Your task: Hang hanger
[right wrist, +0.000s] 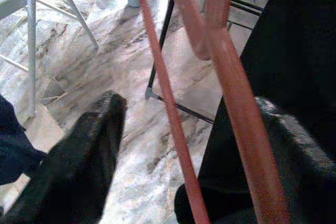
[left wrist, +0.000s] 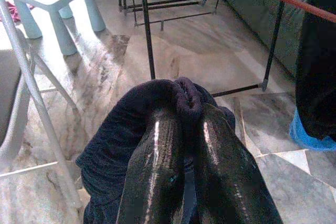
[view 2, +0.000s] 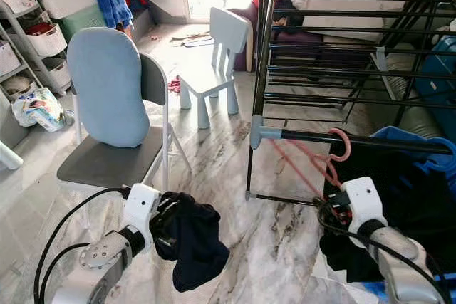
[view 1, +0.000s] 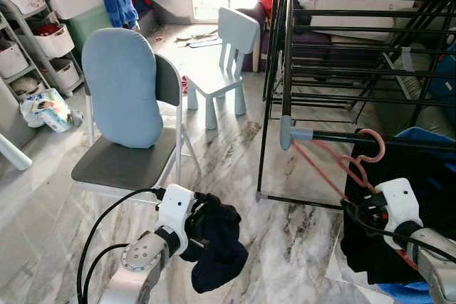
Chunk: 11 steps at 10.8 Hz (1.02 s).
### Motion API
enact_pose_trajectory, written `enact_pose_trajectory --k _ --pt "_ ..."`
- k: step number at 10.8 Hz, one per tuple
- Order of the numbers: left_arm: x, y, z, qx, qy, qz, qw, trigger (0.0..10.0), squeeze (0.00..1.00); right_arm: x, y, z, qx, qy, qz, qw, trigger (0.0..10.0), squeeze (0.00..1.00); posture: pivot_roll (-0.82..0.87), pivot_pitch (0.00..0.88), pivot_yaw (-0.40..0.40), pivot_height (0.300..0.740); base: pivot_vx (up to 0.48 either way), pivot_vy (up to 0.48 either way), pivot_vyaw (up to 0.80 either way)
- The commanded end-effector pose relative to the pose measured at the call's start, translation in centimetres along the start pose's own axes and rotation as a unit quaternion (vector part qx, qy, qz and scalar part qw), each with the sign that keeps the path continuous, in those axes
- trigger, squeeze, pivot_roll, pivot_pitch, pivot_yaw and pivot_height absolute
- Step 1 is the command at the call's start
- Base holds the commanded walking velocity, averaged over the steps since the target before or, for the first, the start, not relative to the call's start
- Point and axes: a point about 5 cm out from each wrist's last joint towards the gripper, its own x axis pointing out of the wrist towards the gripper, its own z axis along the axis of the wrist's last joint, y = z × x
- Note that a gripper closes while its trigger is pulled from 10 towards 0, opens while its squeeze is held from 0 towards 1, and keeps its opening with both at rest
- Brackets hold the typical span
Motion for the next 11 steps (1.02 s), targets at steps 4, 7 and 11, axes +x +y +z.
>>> enact_pose_trajectory --k 4,7,11 --pt "0.1 0.2 0.5 0.006 -0.005 -0.003 1.000 10.0 0.00 -0.3 -1.6 1.6 -0.014 -0.030 -0.035 0.999 10.0 1.00 -0.14 0.000 0.056 0.740 0.000 0.000 0.00" --pt "0.1 0.1 0.5 0.004 -0.004 -0.004 1.000 10.0 0.00 -1.0 -1.9 1.4 -0.050 -0.022 0.031 0.998 10.0 0.28 -0.14 0.000 0.055 0.740 0.000 0.000 0.00" --pt "0.1 0.1 0.5 0.003 -0.004 -0.004 1.000 10.0 0.00 -1.4 -2.9 1.7 -0.059 -0.009 0.037 0.998 10.0 0.00 -0.14 0.000 0.053 0.740 0.000 0.000 0.00"
